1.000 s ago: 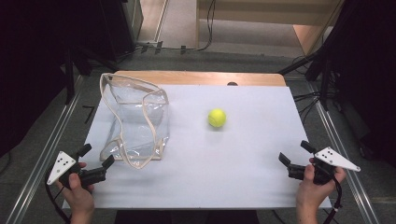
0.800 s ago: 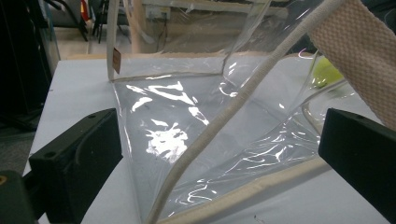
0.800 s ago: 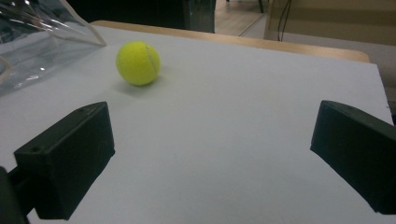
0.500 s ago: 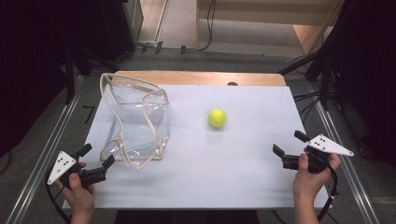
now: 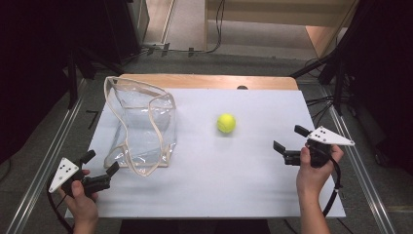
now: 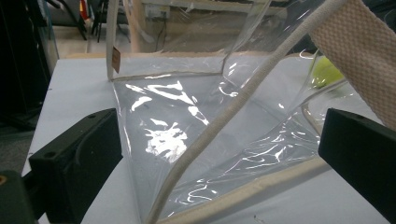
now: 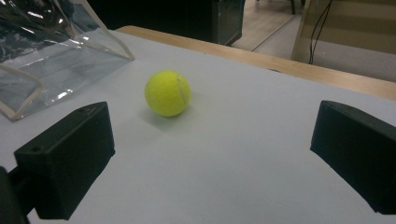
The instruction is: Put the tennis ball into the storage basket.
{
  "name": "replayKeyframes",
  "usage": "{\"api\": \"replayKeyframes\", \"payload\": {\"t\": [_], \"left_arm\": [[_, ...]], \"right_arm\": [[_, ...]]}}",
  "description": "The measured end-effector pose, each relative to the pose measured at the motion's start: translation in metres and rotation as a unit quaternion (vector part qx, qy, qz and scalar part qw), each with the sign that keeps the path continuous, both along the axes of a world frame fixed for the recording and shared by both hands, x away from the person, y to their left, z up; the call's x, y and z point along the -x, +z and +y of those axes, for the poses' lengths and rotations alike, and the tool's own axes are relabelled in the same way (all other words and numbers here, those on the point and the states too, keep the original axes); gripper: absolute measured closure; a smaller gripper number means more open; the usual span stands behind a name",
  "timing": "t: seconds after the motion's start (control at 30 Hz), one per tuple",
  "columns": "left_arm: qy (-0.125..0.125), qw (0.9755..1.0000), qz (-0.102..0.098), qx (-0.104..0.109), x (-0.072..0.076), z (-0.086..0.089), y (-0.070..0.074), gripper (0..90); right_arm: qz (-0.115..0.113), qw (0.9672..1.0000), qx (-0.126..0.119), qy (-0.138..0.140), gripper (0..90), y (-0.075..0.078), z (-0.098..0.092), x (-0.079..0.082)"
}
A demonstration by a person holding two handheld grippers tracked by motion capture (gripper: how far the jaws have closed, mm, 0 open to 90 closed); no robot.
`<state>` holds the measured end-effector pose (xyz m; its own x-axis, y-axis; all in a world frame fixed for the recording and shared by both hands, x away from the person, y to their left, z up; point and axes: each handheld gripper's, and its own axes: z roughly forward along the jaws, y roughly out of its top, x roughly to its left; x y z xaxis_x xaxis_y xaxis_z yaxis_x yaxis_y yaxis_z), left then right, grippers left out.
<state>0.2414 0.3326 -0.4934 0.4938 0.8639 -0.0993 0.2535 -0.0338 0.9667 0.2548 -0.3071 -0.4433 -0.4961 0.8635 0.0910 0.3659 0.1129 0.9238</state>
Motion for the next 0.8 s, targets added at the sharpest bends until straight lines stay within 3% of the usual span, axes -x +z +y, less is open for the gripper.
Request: {"api": "replayKeyframes", "payload": {"t": [0.8], "left_arm": [[0.000,1.0000,0.003,0.005,-0.001,0.001,0.000,0.0]], "right_arm": [[0.025,0.9985,0.022,0.044,0.0,0.020,0.034,-0.048]]}}
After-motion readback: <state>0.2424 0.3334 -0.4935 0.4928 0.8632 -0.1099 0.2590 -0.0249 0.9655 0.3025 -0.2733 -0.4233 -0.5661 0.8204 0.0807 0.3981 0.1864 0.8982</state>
